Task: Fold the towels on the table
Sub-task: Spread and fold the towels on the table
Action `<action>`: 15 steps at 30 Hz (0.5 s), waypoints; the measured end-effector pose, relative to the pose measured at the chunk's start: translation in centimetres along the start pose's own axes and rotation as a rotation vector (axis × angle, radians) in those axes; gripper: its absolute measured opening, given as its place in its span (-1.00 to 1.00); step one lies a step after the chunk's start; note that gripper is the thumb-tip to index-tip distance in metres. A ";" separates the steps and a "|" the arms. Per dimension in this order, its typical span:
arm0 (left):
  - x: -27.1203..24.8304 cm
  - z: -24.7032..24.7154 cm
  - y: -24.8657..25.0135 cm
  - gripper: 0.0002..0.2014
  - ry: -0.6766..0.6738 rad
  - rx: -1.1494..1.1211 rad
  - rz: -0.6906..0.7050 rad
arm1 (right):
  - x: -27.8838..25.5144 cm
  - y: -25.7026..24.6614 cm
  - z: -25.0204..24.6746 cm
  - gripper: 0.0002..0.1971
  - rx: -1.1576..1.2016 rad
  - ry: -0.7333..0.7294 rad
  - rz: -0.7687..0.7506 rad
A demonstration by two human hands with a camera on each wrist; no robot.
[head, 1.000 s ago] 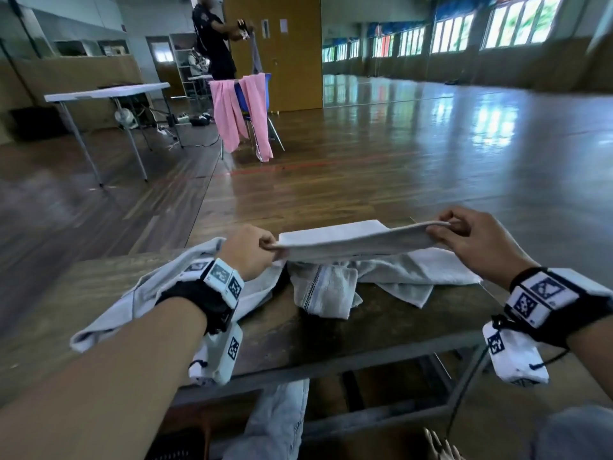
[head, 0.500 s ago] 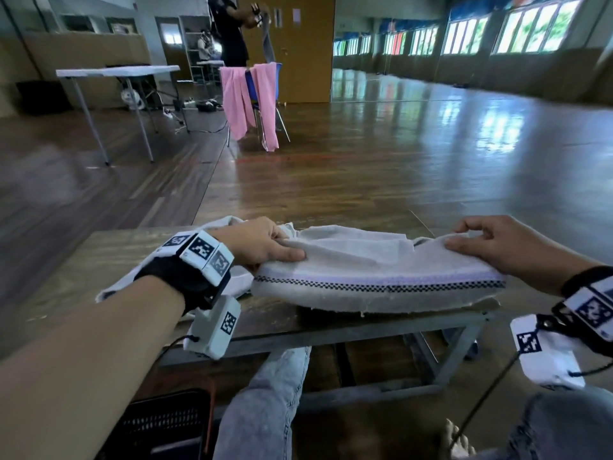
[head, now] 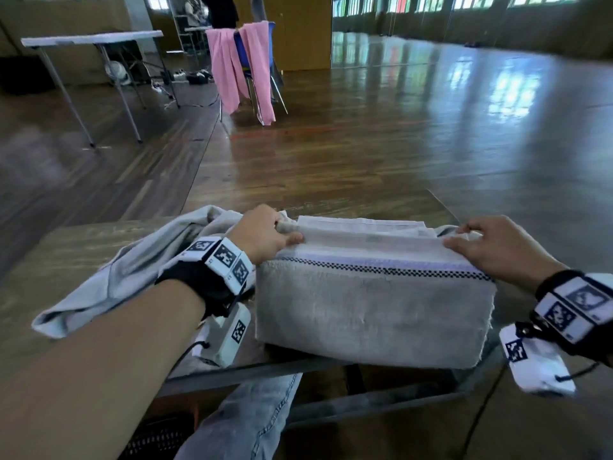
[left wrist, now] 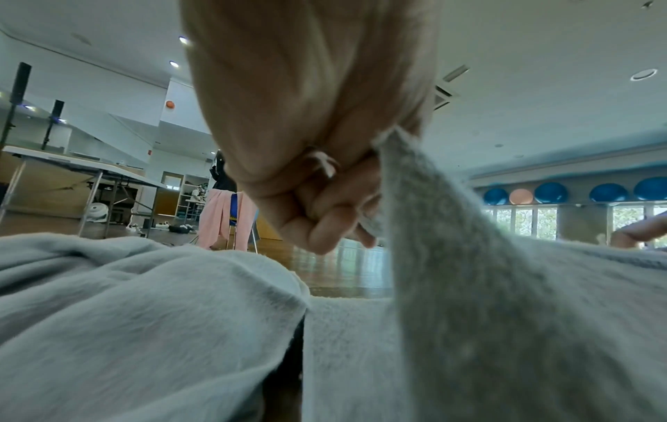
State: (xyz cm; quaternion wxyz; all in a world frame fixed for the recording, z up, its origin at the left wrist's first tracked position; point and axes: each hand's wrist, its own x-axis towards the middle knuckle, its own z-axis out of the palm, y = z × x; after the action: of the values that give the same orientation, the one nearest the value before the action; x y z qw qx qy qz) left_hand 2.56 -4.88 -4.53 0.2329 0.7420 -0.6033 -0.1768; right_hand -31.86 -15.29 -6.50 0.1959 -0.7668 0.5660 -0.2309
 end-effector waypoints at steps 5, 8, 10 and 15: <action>8.0 2.3 -0.3 -0.62 0.237 0.054 0.041 | 7.4 0.7 1.6 -0.71 -0.013 0.156 0.007; 12.5 4.4 -0.7 -0.60 0.290 0.125 0.042 | 11.9 1.3 3.4 -0.72 -0.042 0.175 0.049; 14.6 6.2 -1.6 -0.52 0.229 0.210 -0.011 | 14.2 2.0 5.0 -0.74 -0.102 0.081 0.053; 16.4 9.5 -3.5 -0.58 -0.009 0.324 -0.056 | 16.3 3.3 9.0 -0.72 -0.217 -0.147 0.067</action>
State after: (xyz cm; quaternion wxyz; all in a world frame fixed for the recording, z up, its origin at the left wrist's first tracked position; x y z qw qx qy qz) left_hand 3.67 -21.62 -14.04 0.1024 0.7855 -0.6041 -0.0869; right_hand -25.08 -31.48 -13.53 0.1605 -0.7789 0.5972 -0.1047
